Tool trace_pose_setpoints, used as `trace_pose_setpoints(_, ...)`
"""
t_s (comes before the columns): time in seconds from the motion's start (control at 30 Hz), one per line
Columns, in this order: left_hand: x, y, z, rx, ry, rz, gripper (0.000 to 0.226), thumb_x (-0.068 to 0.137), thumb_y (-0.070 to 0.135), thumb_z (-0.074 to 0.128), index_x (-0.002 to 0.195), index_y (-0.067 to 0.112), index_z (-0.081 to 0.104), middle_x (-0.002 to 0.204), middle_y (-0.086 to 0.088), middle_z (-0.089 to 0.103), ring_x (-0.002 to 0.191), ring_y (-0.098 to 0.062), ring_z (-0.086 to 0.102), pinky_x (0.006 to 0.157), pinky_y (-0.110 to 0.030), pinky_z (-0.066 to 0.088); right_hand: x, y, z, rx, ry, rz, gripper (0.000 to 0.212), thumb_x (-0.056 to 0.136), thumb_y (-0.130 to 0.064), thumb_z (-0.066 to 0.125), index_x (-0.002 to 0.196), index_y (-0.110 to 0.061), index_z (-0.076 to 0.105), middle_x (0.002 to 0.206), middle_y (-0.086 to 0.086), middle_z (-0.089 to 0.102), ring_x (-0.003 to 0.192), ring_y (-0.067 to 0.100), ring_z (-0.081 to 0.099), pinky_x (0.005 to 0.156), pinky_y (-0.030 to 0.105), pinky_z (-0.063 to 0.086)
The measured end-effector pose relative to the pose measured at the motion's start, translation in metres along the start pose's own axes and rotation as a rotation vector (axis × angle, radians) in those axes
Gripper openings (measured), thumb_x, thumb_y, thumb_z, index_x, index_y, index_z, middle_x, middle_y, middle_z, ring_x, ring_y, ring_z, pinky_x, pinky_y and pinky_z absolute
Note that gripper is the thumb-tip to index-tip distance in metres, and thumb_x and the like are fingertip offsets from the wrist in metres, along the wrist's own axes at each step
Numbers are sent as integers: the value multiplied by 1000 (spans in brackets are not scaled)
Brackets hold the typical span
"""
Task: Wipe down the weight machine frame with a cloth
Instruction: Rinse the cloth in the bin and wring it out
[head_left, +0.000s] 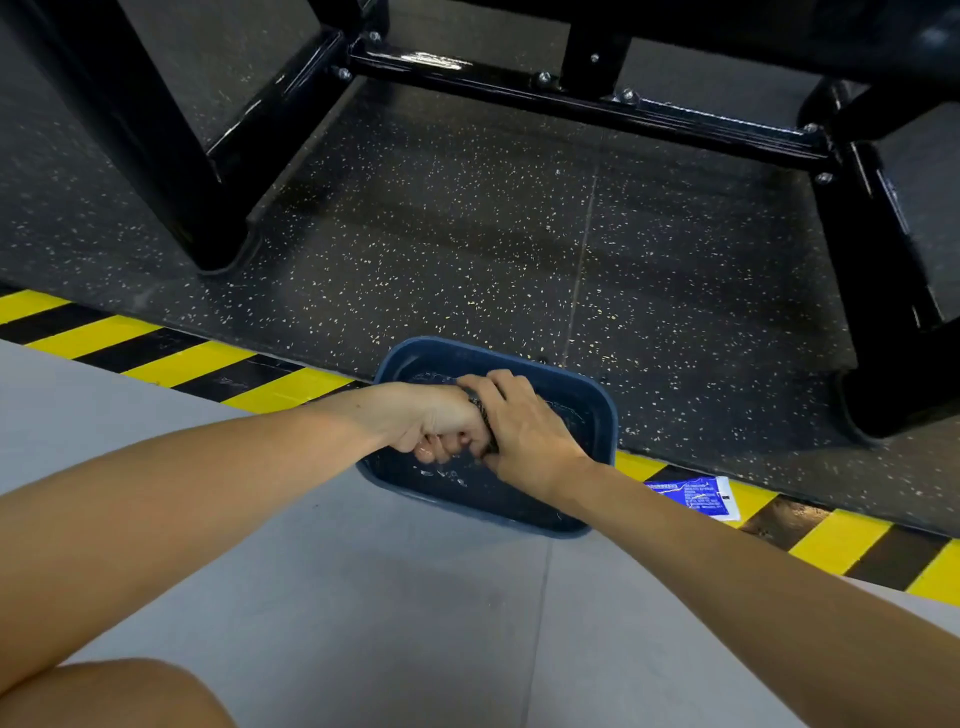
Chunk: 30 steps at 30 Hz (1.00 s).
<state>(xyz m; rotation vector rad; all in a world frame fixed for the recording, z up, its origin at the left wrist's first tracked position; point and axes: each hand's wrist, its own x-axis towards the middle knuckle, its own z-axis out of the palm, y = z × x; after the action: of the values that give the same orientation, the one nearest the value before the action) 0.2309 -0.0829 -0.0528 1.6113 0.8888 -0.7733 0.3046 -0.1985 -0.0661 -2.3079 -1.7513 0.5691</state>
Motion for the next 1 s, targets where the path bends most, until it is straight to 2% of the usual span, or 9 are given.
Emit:
trace_pose_setpoints(0.13,-4,1,-4,-47,-258,-5,51,85,0,50,41,20,33,37,6,27,33,-6,19,36,-14,11,1,3,-5,-71,6,-52,59,82,-8,66,134,-16,39,123,3,50,114,21,46,89,32,42)
trace_pose_setpoints(0.23,-5,3,-2,-12,-279,-15,54,85,-1,49,39,21,33,35,6,28,31,-5,20,35,-14,12,2,3,-8,-162,-22,-28,32,89,-9,58,118,-9,47,114,7,58,105,27,56,79,34,43)
trace_pose_setpoints(0.4,-2,10,8,251,0,43,36,75,-2,55,50,17,36,41,2,29,37,-11,22,41,-17,15,2,-1,-13,-417,-86,31,22,94,-17,48,114,-11,53,106,7,66,97,30,63,70,33,41)
trace_pose_setpoints(0.5,3,8,13,536,230,169,20,77,2,56,61,13,49,52,-1,44,45,-15,39,43,-21,30,2,-7,-16,-437,-123,59,20,93,-20,45,104,-13,60,100,7,66,92,28,64,68,32,40)
trace_pose_setpoints(0.6,4,4,15,842,473,314,12,84,6,50,78,13,58,71,-2,57,66,-19,54,58,-29,40,6,-9,-15,-196,-172,188,16,88,-12,45,95,-11,59,89,6,61,84,27,59,67,31,38)
trace_pose_setpoints(0.67,4,1,16,960,537,374,15,84,8,50,86,14,63,80,-3,64,73,-22,59,64,-32,44,11,-5,-12,25,-244,276,8,83,-7,49,80,-10,56,75,4,56,70,23,53,61,29,38)
trace_pose_setpoints(0.83,4,-1,11,1218,564,512,17,87,14,51,97,11,64,91,-5,69,80,-26,65,61,-32,42,17,2,-15,584,-407,437,41,77,1,63,49,-13,37,38,-2,32,35,13,25,43,19,20)
trace_pose_setpoints(0.93,3,4,3,1407,623,592,19,94,11,42,104,6,57,96,-8,68,85,-28,65,60,-33,38,12,5,-17,839,-468,476,51,82,0,61,44,-16,32,37,-2,25,32,11,19,41,17,14)
trace_pose_setpoints(1.0,3,4,-1,1485,662,762,6,86,6,57,90,2,59,79,-10,67,68,-28,66,50,-31,36,9,7,-15,1004,-500,486,54,84,-1,59,40,-17,32,37,-3,25,32,10,20,38,17,15)
